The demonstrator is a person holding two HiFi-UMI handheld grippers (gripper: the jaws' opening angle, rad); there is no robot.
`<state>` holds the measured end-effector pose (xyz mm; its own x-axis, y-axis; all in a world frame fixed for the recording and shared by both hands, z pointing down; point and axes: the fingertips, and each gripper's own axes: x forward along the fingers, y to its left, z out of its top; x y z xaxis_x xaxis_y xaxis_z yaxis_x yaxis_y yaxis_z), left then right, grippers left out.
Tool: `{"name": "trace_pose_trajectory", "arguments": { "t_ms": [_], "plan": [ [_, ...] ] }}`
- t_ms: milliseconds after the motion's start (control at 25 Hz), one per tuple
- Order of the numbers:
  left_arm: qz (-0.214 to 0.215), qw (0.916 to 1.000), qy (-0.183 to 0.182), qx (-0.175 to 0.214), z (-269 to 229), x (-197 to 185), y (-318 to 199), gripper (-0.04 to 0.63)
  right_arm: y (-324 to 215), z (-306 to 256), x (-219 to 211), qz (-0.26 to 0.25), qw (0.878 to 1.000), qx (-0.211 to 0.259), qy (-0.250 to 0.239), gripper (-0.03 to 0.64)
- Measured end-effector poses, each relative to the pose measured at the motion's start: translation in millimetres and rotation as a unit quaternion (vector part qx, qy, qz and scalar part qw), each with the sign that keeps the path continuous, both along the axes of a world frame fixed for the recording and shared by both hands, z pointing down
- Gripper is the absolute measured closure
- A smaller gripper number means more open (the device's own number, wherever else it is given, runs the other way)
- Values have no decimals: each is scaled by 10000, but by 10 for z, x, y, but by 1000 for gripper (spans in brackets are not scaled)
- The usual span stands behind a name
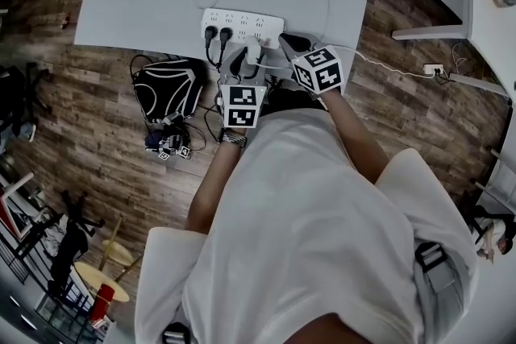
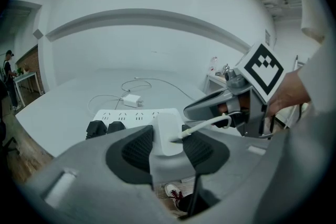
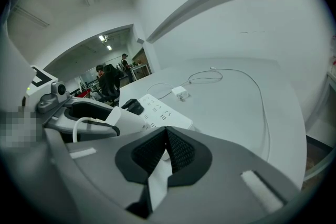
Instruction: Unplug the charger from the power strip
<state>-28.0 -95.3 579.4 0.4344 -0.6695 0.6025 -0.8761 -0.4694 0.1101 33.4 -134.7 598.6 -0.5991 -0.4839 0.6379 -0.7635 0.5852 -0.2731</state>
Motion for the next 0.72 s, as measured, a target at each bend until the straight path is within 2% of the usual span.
{"name": "trace_pose_trajectory", "arguments": {
  "t_ms": [240,520,720],
  "plan": [
    [-11,9999,-84,-131,38,-38,123,419,19,35,-40,-13,10000,-51,9,614],
    [-3,9979,-489,-419,250,-127,211,425,103,85,-52,-19,9999,-134,52,614],
    [143,9977,-555,-357,282,-10,110,417,127,126,12,30,9998,-170,92,614]
  ]
}}
